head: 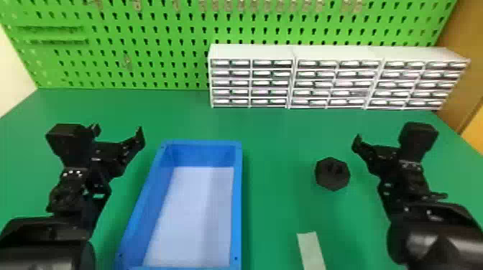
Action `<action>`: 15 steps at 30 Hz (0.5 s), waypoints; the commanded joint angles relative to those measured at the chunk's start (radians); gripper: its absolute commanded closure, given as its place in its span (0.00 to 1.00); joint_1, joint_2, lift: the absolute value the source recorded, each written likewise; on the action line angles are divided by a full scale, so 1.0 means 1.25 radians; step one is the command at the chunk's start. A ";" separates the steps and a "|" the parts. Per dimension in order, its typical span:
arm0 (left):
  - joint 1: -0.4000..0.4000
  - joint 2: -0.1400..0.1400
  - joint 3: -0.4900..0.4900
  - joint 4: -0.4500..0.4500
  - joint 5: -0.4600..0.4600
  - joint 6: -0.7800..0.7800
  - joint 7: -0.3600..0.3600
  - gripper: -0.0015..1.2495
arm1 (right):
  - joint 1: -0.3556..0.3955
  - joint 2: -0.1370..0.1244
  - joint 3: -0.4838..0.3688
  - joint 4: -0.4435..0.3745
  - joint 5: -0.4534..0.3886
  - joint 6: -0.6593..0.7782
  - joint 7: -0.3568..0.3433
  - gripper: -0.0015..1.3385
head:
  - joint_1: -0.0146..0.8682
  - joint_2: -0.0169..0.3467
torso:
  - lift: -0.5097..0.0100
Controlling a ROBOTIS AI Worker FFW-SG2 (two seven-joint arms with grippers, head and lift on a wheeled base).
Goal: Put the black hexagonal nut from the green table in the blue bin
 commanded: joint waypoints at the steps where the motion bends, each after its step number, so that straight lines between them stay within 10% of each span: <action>1: 0.001 0.000 0.001 0.000 0.000 0.000 0.000 0.20 | -0.034 -0.022 0.006 -0.015 0.008 0.126 0.015 0.09 | 0.79 0.19 | 0.79; 15: -0.003 0.000 -0.001 0.000 -0.003 0.000 0.000 0.20 | -0.173 -0.061 0.034 0.032 0.114 0.421 0.142 0.09 | 0.79 0.19 | 0.79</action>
